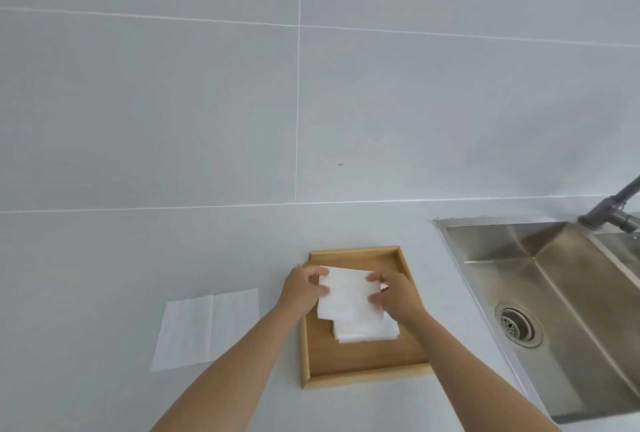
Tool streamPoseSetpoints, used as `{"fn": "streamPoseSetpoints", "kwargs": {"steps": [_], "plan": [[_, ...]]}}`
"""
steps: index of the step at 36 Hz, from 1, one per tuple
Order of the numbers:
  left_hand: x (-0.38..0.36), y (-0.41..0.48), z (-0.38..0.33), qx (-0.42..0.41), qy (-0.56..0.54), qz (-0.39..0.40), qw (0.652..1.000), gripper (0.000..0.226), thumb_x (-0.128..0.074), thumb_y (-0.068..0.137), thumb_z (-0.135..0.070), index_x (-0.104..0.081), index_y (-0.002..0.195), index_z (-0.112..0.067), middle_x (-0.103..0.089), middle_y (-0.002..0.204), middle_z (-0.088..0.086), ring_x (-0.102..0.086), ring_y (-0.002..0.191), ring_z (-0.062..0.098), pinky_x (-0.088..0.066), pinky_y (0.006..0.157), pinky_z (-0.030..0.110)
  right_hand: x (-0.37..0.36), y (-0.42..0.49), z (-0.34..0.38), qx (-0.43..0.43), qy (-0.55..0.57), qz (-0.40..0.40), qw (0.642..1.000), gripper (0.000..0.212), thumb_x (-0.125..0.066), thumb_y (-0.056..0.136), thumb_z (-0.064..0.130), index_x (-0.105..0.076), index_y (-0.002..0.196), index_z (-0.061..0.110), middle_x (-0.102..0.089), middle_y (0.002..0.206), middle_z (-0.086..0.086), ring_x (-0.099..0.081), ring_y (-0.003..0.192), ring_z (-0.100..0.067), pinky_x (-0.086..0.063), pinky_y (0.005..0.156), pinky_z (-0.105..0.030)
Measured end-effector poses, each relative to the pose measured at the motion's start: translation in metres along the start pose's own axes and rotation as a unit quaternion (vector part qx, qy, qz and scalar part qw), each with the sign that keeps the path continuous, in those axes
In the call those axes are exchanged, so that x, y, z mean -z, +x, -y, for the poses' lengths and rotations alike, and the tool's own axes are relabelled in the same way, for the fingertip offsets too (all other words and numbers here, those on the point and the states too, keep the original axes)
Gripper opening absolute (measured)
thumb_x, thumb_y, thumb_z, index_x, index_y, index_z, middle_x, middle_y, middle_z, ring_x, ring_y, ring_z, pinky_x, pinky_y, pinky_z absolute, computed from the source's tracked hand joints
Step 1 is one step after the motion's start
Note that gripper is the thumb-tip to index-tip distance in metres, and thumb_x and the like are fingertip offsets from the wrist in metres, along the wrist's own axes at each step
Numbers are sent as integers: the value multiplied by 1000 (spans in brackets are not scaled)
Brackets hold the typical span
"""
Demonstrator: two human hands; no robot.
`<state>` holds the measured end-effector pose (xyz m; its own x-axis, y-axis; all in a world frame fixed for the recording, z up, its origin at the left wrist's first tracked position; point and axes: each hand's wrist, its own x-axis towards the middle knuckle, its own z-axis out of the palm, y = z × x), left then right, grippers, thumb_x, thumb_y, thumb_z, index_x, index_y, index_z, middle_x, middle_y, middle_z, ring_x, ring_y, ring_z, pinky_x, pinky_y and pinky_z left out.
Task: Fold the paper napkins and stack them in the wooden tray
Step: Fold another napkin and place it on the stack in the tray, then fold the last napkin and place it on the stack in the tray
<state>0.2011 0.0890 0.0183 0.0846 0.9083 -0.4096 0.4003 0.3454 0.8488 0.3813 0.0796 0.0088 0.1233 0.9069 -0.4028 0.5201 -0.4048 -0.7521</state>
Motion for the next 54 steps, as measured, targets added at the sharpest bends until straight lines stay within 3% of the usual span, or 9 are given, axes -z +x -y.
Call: {"fn": "streamPoseSetpoints", "kwargs": {"steps": [5,15,24,29,32,35,39,48,54], "plan": [[-22,1,8,0,60,29,998,50,-59,84,1,-49,131,-10,-45,143,7,-40,133,21,-34,107,26,5,4,-18,-16,-66,-2,998,46,-55,81,-10,-54,124,7,-52,129,-9,-49,93,-17,-43,68,-20],[-42,3,21,-38,224,43,973,56,-49,89,3,-34,141,-7,-34,150,6,-32,139,20,-28,112,24,-1,6,-27,-9,-202,9,979,50,-41,88,-11,-46,134,9,-44,141,-8,-48,125,-22,-42,97,-23],[-44,3,30,-72,372,69,923,46,-41,96,-12,-31,141,-12,-23,149,5,-49,121,22,-46,99,31,-4,3,-23,-2,-298,35,954,53,-39,88,-12,-41,137,10,-28,148,-4,-51,120,-19,-46,96,-21],[-37,-2,33,-133,535,73,831,52,-35,98,-31,-20,145,-14,-7,157,10,-13,142,31,-18,117,44,-6,-2,-17,8,-388,27,921,46,-37,90,-3,-44,133,11,-30,148,-5,-32,133,-22,-38,107,-29],[-31,-3,35,-122,558,97,815,59,-27,98,-41,-5,148,-20,18,158,8,16,146,29,3,119,50,-8,-4,-5,6,-416,33,909,41,-39,97,19,-38,137,13,-24,152,-9,-21,141,-27,-30,113,-36],[-19,-4,34,-130,558,95,814,60,-23,98,-45,3,148,-24,25,156,7,26,143,26,12,117,51,-15,-3,10,10,-408,40,912,59,-37,97,39,-14,147,16,-1,159,-12,2,147,-30,-14,119,-45],[10,-9,32,-125,546,67,826,61,-23,98,-46,6,147,-25,23,157,6,24,144,24,12,117,50,-32,-2,35,37,-385,44,921,77,-35,95,49,11,148,17,13,159,-12,14,146,-29,-2,119,-49],[103,-18,64,-62,539,-20,840,64,-25,98,-45,9,147,-23,16,158,7,14,146,26,1,119,49,-102,-6,81,96,-353,72,928,82,-39,94,47,17,147,18,16,158,-9,12,147,-28,0,119,-49],[145,-34,98,98,457,-131,875,71,-35,93,-52,-10,146,-12,-18,154,14,-26,138,29,-34,107,40,-153,-11,98,131,-383,125,906,80,-39,95,45,15,147,17,14,159,-10,11,147,-28,2,119,-46]]}}
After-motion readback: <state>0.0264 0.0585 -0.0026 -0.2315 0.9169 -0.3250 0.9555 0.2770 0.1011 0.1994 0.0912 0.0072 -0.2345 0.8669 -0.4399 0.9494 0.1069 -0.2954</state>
